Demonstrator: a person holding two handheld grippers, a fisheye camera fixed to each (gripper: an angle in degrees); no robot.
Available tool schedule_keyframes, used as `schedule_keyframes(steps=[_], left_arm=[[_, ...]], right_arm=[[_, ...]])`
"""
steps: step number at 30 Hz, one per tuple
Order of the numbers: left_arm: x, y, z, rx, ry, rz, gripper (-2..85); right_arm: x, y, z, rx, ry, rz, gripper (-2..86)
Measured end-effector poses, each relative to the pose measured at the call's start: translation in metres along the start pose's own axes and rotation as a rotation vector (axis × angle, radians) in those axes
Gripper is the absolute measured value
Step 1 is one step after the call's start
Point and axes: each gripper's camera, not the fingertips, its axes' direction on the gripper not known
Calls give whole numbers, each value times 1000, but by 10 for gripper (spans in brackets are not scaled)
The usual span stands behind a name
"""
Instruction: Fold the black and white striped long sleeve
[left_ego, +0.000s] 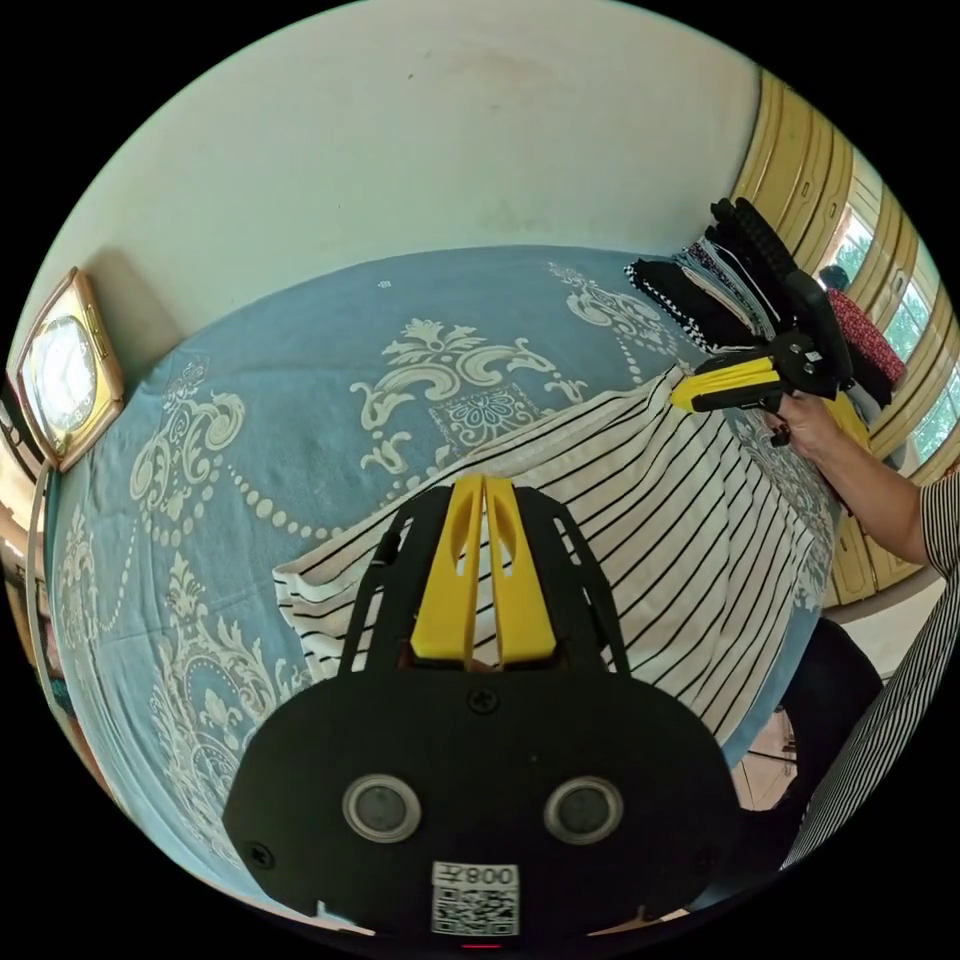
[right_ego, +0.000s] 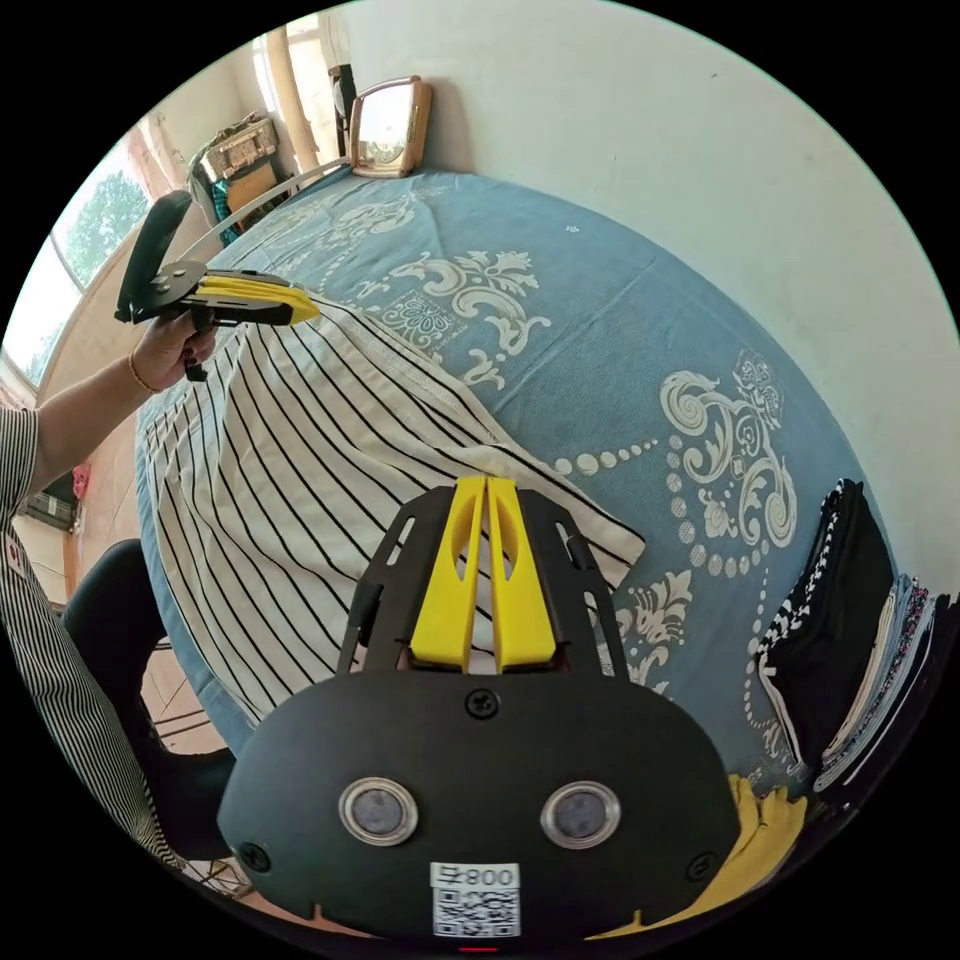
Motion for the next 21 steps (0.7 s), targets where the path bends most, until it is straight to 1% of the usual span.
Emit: schedule_keyframes(steps=[2, 4, 6, 7, 9, 11, 12, 15, 16, 21], left_arm=[[-9, 2, -8, 36, -3, -11, 3], [-17, 5, -5, 32, -18, -38, 4], [-21, 11, 3, 29, 63, -46, 6], [-19, 15, 10, 5, 108, -27, 9], [-10, 23, 21, -46, 101, 7, 14], [-1, 34, 37, -124, 44, 51, 14], [0, 37, 39, -125, 28, 51, 13], [-7, 47, 32, -98, 51, 25, 8], [-11, 52, 24, -59, 61, 10, 7], [-17, 63, 3, 19, 17, 1, 5]], right_arm=[[6, 5, -15, 52, -2, 8, 2], [12, 7, -16, 59, -7, 18, 2], [21, 9, -9, 40, -31, 36, 2], [25, 11, -4, 29, -45, 45, 2], [29, 17, -1, 20, -49, 57, 2], [32, 28, -2, 28, -47, 61, 2], [33, 31, -2, 26, -46, 63, 2], [41, 42, -4, 32, -60, 73, 2], [44, 46, -6, 35, -64, 76, 2], [53, 64, -21, 85, -64, 88, 2]])
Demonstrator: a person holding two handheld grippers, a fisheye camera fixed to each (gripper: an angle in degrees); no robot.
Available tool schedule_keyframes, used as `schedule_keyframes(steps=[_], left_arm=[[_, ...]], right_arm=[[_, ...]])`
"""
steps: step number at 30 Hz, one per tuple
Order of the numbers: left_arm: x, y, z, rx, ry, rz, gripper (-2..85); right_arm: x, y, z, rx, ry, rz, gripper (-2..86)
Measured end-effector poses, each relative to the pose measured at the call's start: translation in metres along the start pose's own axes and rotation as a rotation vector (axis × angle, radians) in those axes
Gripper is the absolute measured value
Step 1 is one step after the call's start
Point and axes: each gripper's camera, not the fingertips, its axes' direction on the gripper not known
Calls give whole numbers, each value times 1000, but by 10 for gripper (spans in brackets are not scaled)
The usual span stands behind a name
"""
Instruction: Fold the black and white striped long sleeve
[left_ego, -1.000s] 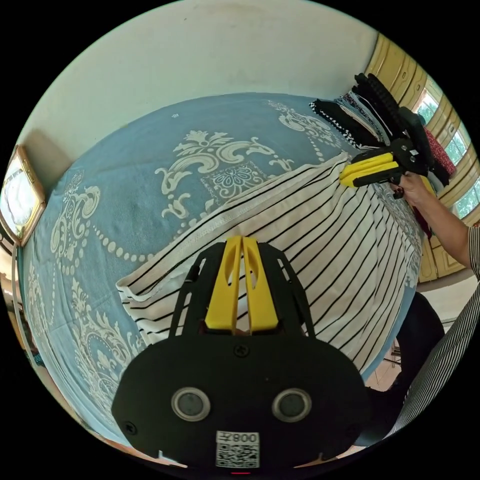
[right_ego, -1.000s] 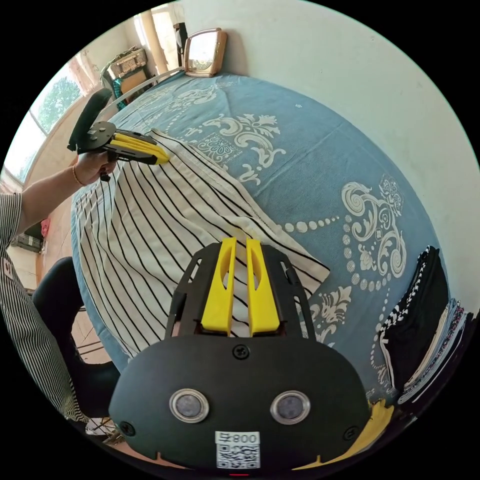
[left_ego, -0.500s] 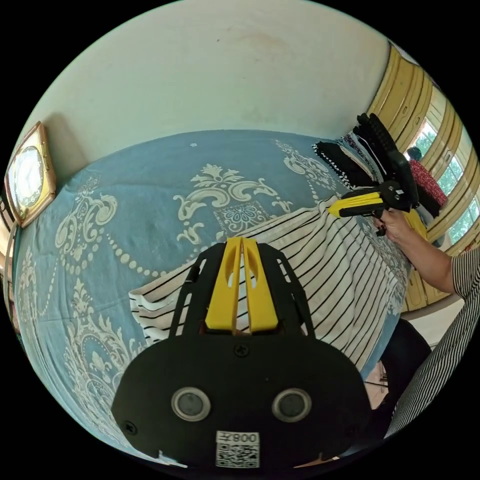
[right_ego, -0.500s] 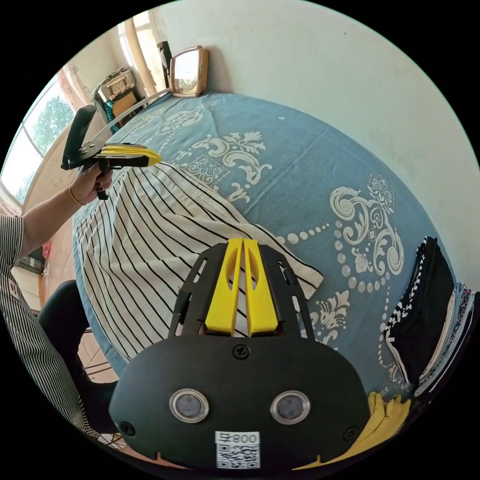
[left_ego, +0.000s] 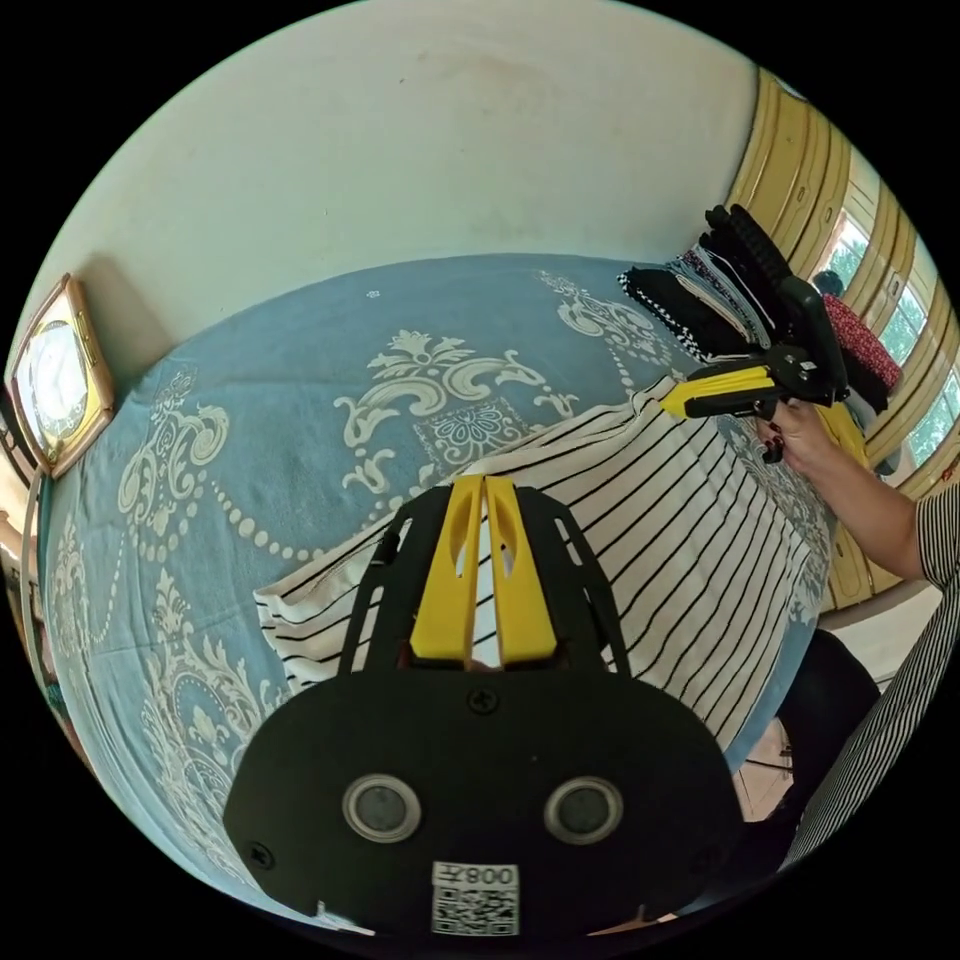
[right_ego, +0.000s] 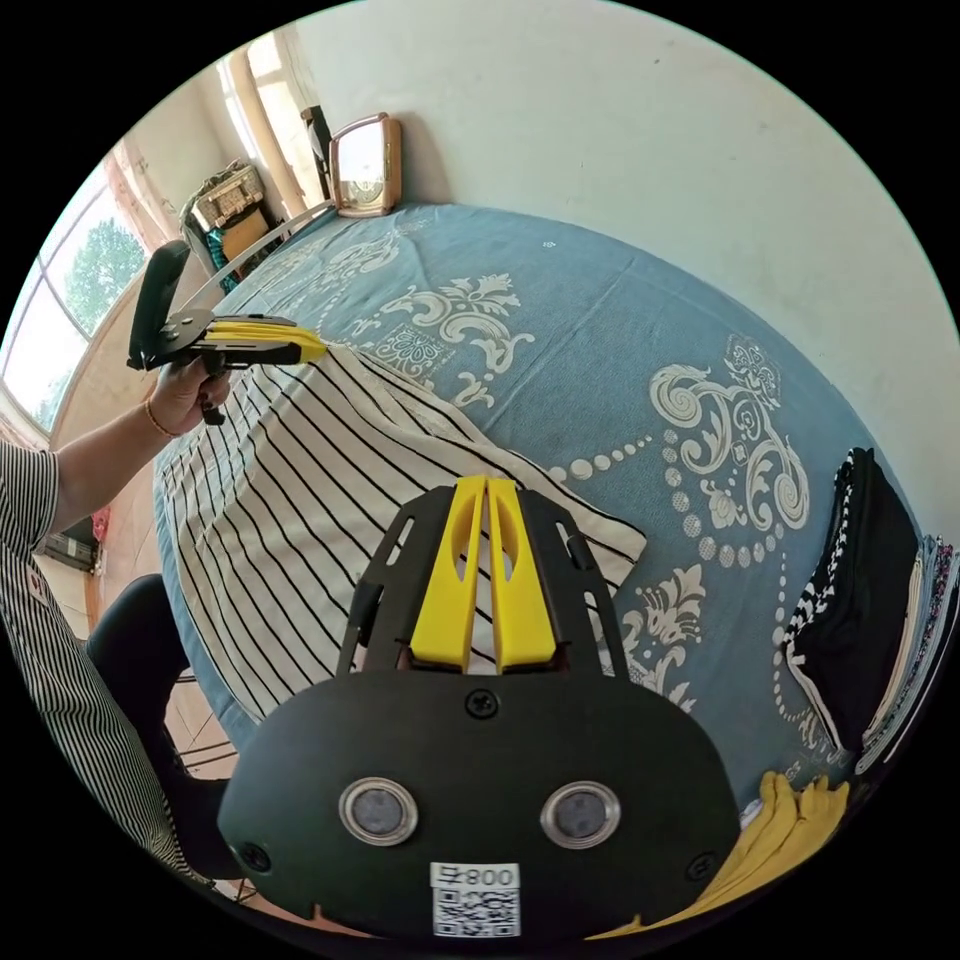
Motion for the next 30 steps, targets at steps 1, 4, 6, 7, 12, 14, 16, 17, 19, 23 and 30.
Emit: schedule_keyframes(steps=[1, 4, 6, 7, 12, 14, 16, 17, 19, 23, 30], left_arm=[[-2, 3, 2, -2, -14, -9, 6], [-8, 13, 25, -71, -23, -18, 8], [-12, 24, 34, -90, -9, -44, 10], [-14, 31, 26, -63, 8, -62, 12], [-28, 80, -32, 74, -21, -136, 17], [-43, 113, -52, 82, -58, -205, 18], [-52, 134, -52, 42, -105, -247, 17], [-58, 143, -47, -2, -123, -260, 15], [-66, 150, -34, -88, -176, -272, 10], [-82, 156, -37, -93, -244, -321, 4], [-78, 170, -60, -26, -217, -308, 2]], right_arm=[[2, 3, -2, 5, 5, 3, 2], [11, 7, 10, -35, 1, 20, 2], [20, 10, 23, -97, -26, 44, 2], [26, 14, 19, -67, -53, 64, 2], [33, 41, -15, 10, -24, 78, 2], [39, 62, -27, 33, -12, 108, 2], [49, 78, -27, 28, -14, 146, 2], [57, 86, -21, 6, -21, 178, 1], [69, 96, -12, -31, -49, 216, -1], [87, 112, -14, 2, -99, 279, -2], [86, 136, -33, 66, -92, 297, 0]])
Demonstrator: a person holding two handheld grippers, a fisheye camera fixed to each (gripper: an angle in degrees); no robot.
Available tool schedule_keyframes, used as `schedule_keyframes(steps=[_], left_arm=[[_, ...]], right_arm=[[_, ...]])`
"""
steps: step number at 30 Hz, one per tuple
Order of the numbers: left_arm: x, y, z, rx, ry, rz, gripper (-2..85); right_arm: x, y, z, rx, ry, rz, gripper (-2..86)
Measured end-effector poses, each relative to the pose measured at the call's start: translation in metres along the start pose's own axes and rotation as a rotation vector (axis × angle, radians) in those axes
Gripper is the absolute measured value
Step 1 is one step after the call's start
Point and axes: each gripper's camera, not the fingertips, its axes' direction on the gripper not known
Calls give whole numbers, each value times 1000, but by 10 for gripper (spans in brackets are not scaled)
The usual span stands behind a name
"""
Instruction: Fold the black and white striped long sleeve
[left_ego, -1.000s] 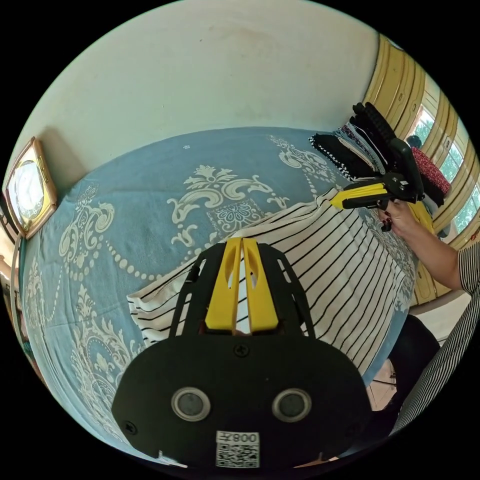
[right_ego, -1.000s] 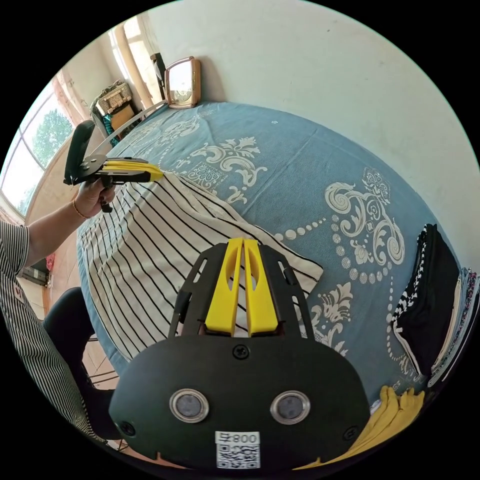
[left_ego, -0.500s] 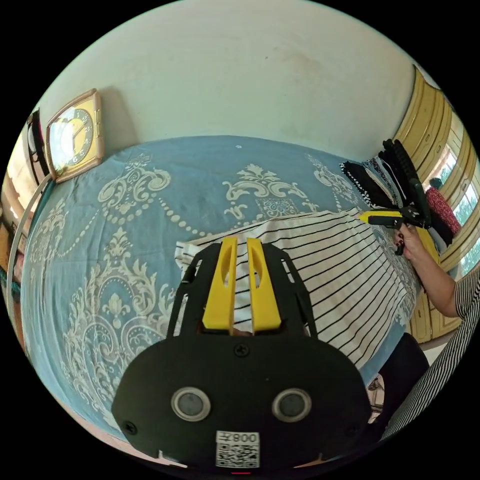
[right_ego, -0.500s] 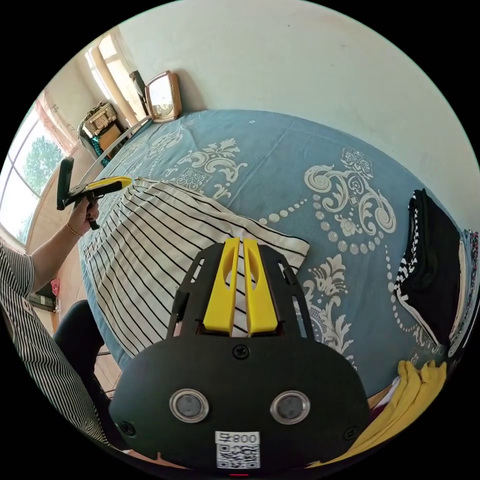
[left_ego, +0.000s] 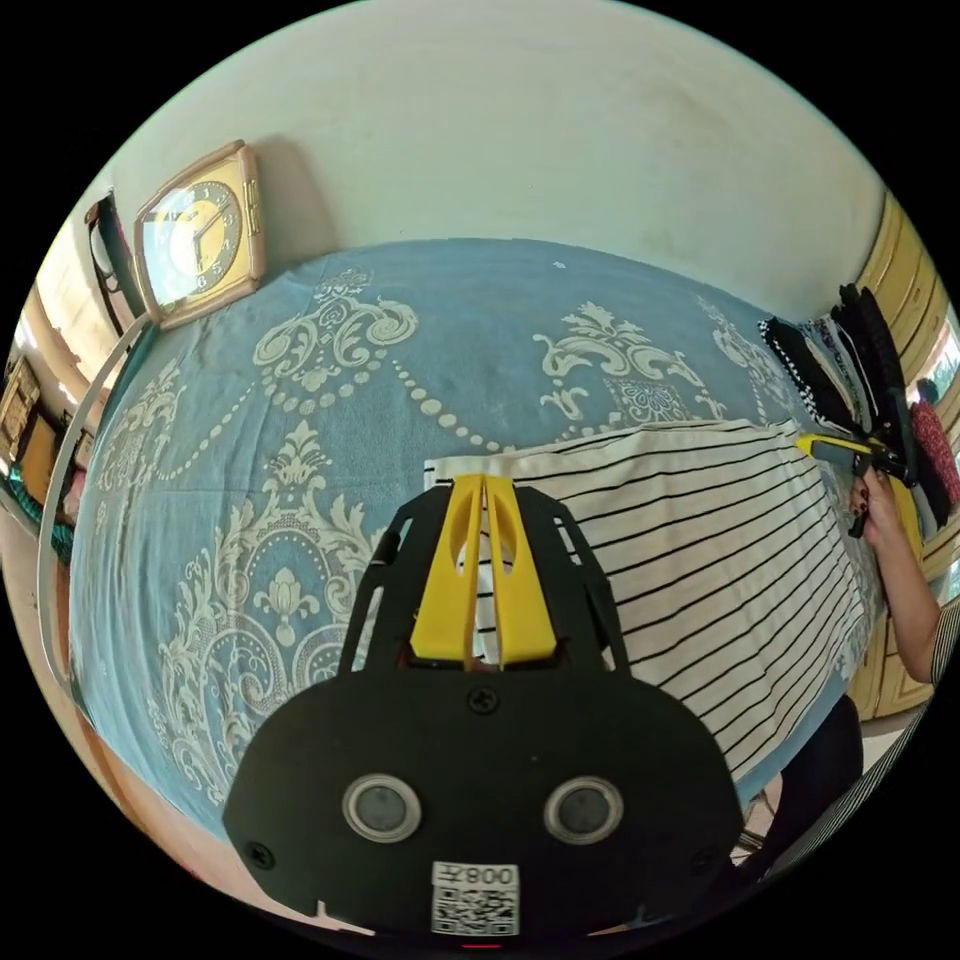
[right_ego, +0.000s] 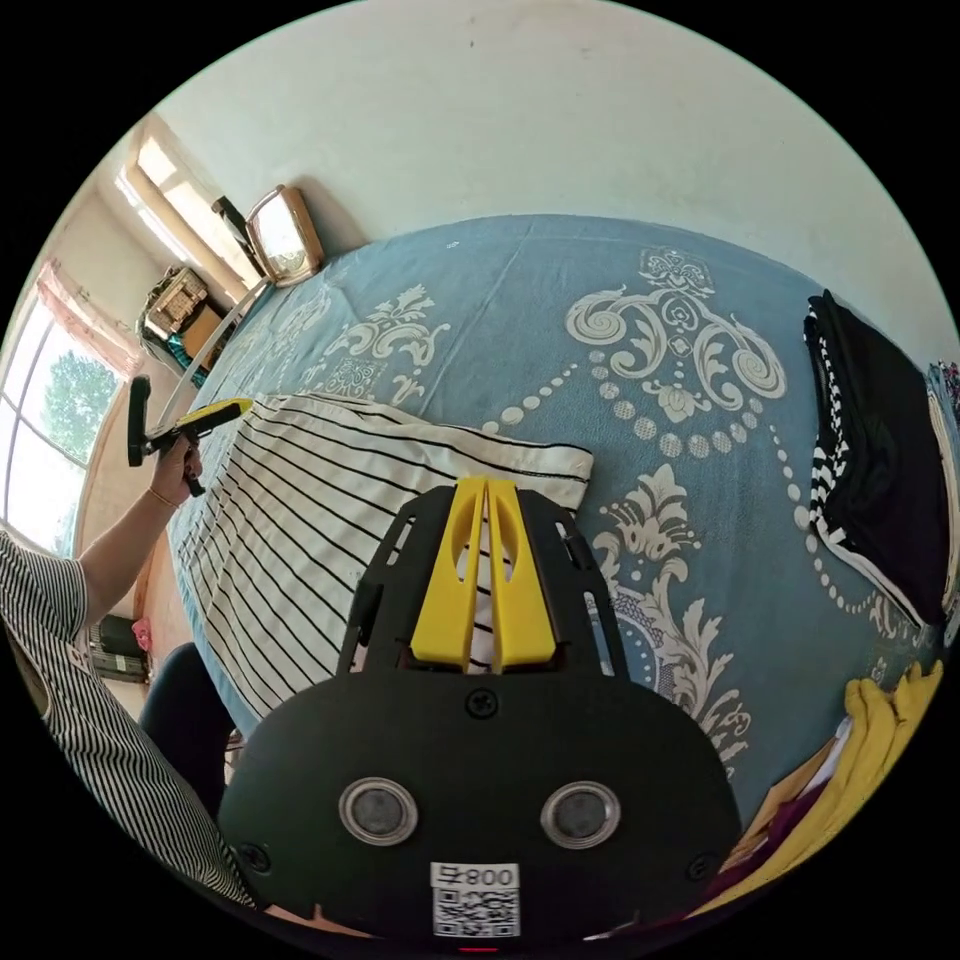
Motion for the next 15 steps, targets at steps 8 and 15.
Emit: schedule_keyframes(steps=[8, 15], left_arm=[[-24, 10, -3, -57, -57, -86, 2], [5, 49, -71, 53, 162, -66, 2]], right_arm=[[38, 20, -4, -32, 69, 106, 0], [38, 65, -40, 56, -29, 142, 1]])
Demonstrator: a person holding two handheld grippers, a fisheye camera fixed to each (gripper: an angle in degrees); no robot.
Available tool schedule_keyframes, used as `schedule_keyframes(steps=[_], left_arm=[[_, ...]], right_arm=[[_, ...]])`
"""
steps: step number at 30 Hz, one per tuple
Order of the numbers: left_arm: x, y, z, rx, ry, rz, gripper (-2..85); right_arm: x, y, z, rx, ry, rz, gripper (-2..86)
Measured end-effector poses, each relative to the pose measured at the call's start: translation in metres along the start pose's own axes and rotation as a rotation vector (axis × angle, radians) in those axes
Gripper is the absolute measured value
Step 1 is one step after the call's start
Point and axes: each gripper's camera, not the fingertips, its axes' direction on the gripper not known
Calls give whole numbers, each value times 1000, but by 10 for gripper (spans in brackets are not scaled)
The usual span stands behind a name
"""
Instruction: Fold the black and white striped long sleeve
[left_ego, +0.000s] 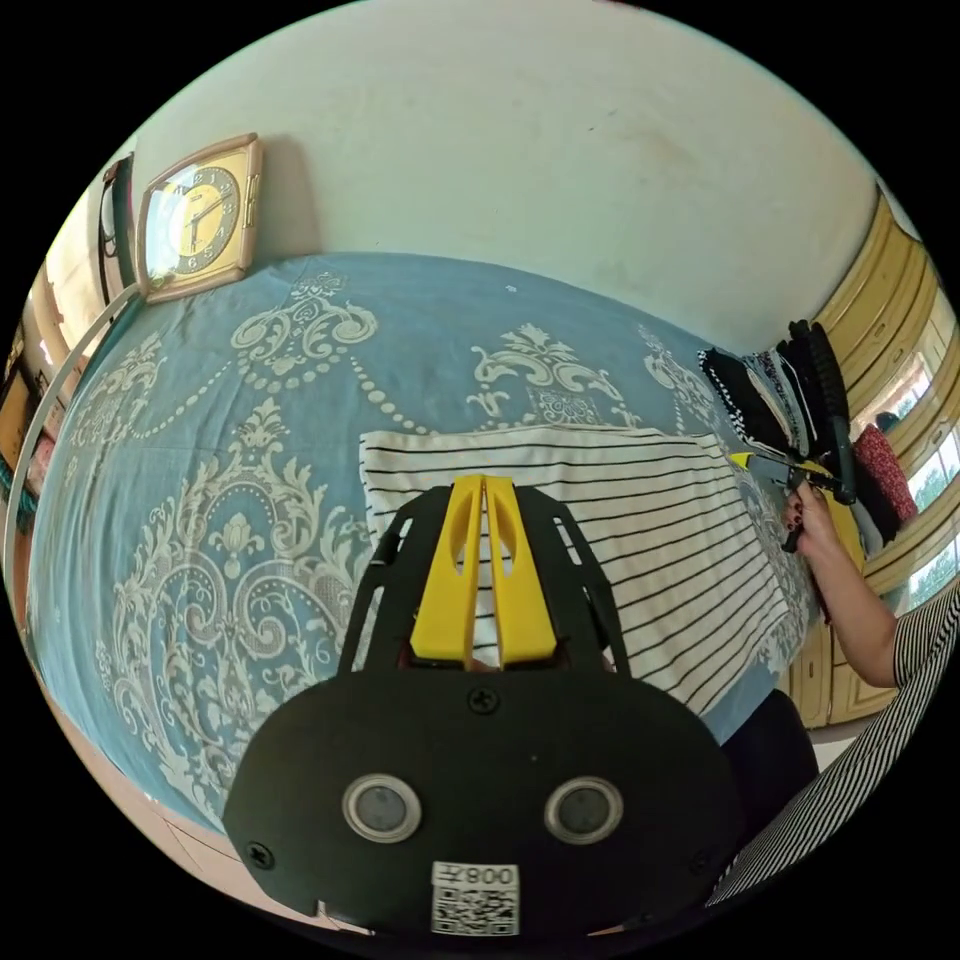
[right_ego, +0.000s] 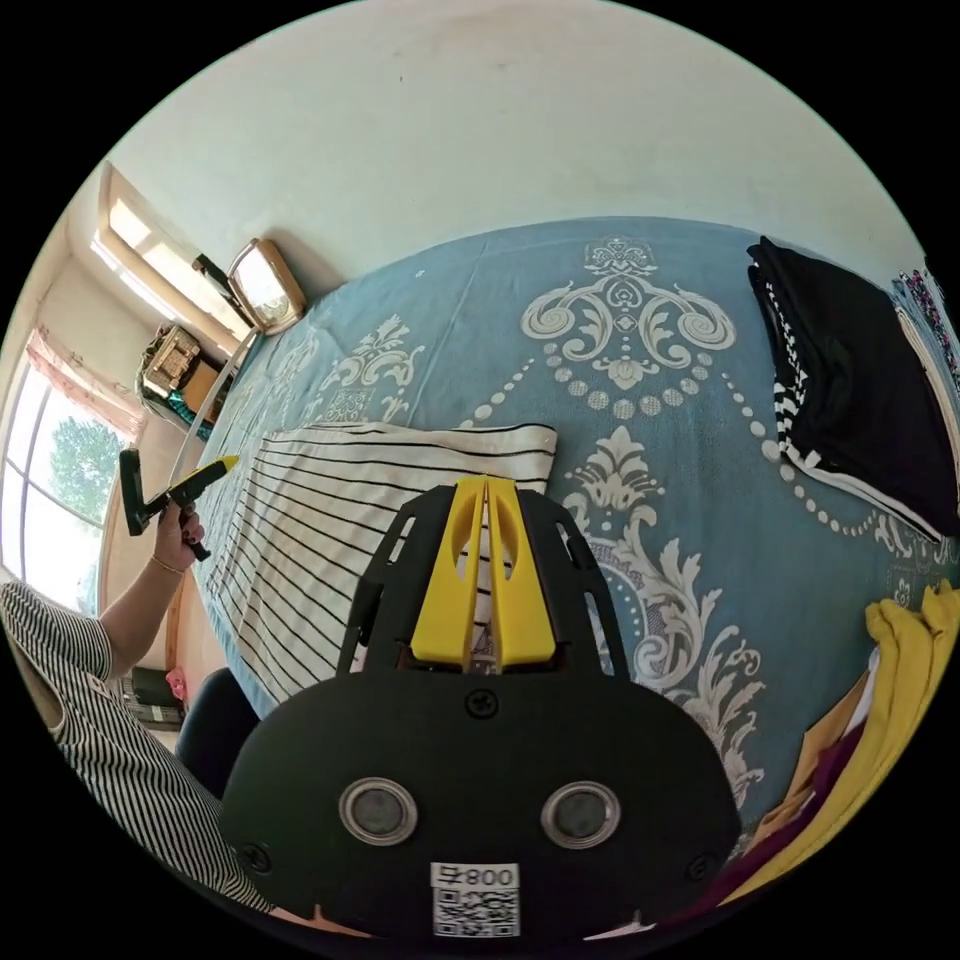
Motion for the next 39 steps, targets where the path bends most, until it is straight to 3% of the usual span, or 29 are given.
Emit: schedule_keyframes(steps=[6, 8, 10, 11, 15, 19, 22, 25, 28, 32, 39], left_arm=[[15, 55, -25, -109, 56, -31, 2], [12, 69, -10, -231, -14, -29, 2], [4, 69, -20, -209, 33, -81, 2], [-3, 63, -29, -251, 59, -131, 2], [4, 64, -97, -145, 51, -103, 2], [7, 94, -132, -188, 34, -151, 3], [0, 114, -121, -332, 5, -208, 3], [-4, 112, -143, -294, 46, -284, 3], [18, 98, -174, -258, 9, -223, 3], [48, 81, -192, -280, 83, -177, 3], [150, 40, -211, -275, 245, 50, 7]], right_arm=[[-42, 79, -44, -50, -96, -75, 1], [-53, 115, -33, -162, -39, -93, 1], [-48, 137, -11, -272, 17, -90, 1], [-39, 144, -18, -216, -32, -38, 2], [-31, 151, -64, -123, -97, 32, 3], [-10, 191, -93, -114, -133, 127, 8], [10, 229, -97, -104, -202, 219, 11], [20, 251, -85, -179, -222, 266, 11], [16, 259, -95, -145, -176, 234, 8], [30, 269, -73, -265, -134, 255, 11], [51, 291, -95, -106, -170, 344, 73]])
